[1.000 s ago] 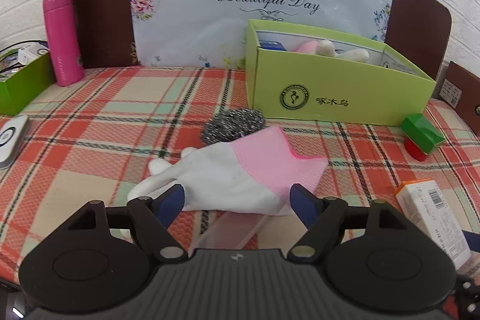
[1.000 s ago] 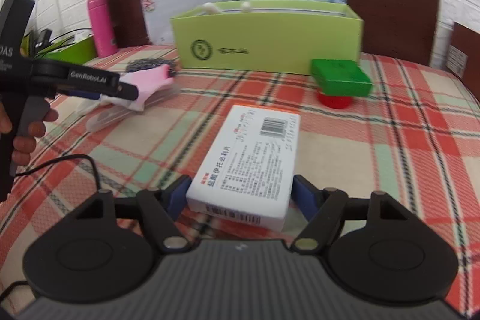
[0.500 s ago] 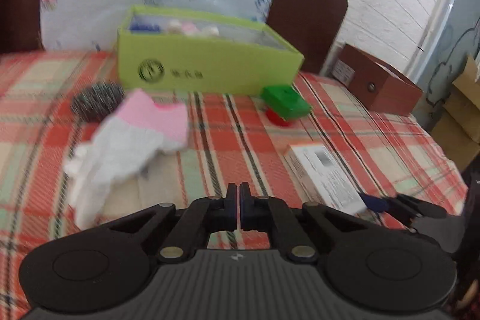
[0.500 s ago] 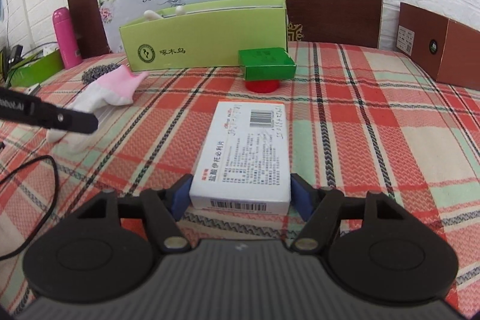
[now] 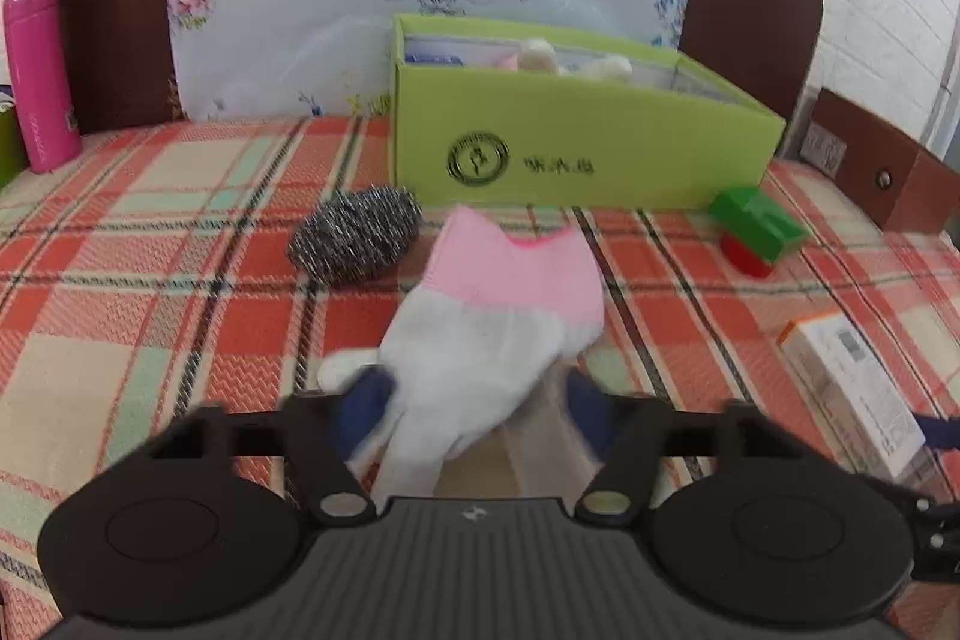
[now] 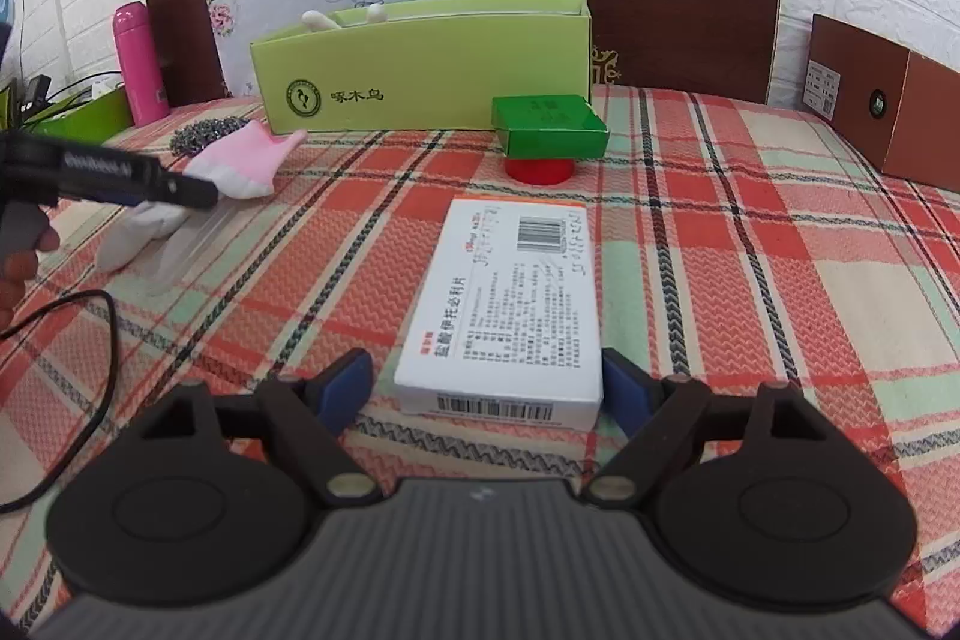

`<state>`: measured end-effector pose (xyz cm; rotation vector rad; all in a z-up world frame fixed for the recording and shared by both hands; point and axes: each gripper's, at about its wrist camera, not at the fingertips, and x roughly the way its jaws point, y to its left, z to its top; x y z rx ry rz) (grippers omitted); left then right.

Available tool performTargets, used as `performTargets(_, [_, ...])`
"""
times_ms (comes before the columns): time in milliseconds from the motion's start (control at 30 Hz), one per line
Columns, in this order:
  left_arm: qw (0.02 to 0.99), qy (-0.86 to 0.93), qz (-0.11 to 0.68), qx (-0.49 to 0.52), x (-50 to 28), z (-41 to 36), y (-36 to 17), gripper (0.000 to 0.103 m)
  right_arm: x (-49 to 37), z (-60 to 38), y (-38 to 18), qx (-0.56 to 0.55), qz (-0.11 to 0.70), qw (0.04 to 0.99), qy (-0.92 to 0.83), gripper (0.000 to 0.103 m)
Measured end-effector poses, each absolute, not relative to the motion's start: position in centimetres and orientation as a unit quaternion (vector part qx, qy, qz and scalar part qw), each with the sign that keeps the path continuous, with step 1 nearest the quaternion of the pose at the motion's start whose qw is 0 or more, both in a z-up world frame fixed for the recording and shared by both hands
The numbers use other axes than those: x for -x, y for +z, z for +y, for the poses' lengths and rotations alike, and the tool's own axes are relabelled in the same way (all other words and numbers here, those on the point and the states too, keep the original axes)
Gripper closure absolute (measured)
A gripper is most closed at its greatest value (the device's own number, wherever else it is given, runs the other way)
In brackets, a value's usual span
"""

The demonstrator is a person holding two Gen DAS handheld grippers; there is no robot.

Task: Organize objects
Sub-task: 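Grasp the second white glove with the left tool while the right tool grasps the white medicine box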

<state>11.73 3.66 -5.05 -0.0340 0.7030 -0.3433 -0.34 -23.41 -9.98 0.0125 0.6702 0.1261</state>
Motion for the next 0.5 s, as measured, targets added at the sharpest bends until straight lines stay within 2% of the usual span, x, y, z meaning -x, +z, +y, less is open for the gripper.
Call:
performTargets(33, [0.919, -0.174, 0.351, 0.037, -11.6, 3.8, -4.8, 0.078, 0.3, -23.5, -10.0, -0.007, 0.329, 0.942, 0.062, 0.021])
performTargets(67, [0.912, -0.166, 0.371, 0.053, -11.3, 3.9, -4.5, 0.083, 0.3, -23.4, -10.0, -0.006, 0.330, 0.942, 0.062, 0.021])
performTargets(233, [0.917, -0.174, 0.355, 0.050, -8.5, 3.2, -3.4, 0.084, -0.4, -23.1, -9.9, -0.002, 0.336, 0.940, 0.061, 0.017])
performTargets(300, [0.923, -0.157, 0.348, 0.042, -8.4, 3.1, -3.7, 0.076, -0.8, -23.0, -9.9, -0.001, 0.337, 0.940, 0.060, 0.016])
performTargets(367, [0.926, -0.136, 0.351, 0.038, -8.8, 3.3, -4.1, 0.057, -1.1, -23.0, -9.8, -0.003, 0.337, 0.940, 0.058, 0.016])
performTargets(433, [0.926, -0.133, 0.351, 0.043, -9.0, 3.5, -4.4, 0.046, -1.4, -23.1, -9.8, -0.008, 0.336, 0.940, 0.055, 0.016])
performTargets(500, [0.924, -0.138, 0.353, 0.045, -9.3, 3.4, -4.6, 0.046, -1.6, -23.2, -9.7, -0.013, 0.333, 0.941, 0.051, 0.017])
